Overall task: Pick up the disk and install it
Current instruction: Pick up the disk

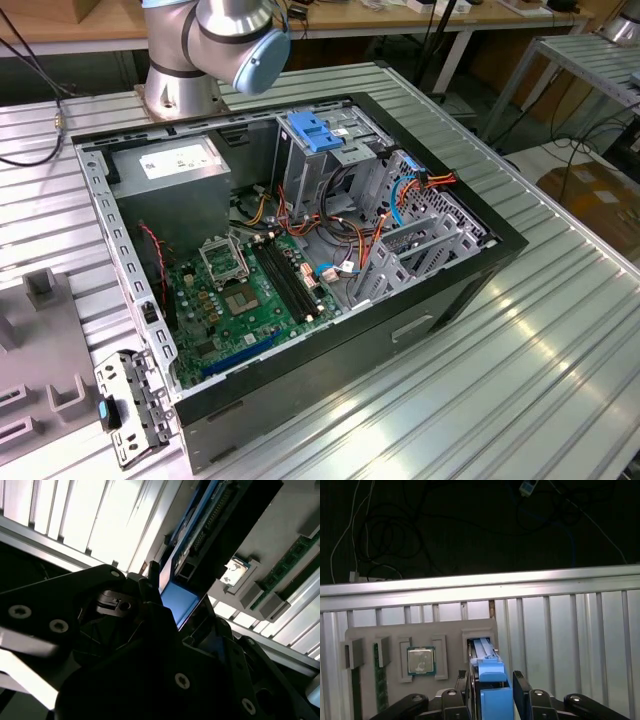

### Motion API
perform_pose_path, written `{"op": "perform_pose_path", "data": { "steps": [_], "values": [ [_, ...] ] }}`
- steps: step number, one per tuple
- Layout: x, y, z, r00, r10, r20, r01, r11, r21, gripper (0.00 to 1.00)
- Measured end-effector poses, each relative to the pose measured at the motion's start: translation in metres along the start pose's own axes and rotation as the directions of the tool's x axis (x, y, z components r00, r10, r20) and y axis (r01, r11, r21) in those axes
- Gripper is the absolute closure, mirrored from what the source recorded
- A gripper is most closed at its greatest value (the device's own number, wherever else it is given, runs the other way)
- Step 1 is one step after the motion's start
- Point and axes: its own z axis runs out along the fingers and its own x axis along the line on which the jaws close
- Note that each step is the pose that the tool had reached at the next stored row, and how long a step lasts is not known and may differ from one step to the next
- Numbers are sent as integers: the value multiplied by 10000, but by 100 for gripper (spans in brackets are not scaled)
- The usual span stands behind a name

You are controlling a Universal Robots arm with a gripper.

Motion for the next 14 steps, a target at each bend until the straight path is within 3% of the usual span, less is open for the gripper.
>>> {"op": "perform_pose_path", "data": {
  "steps": [3,14],
  "values": [
    [-3,4,46,10000,0,0,0,10000,0,52],
    [21,2,55,10000,2,1,-2,10000,1,52]
  ]
}}
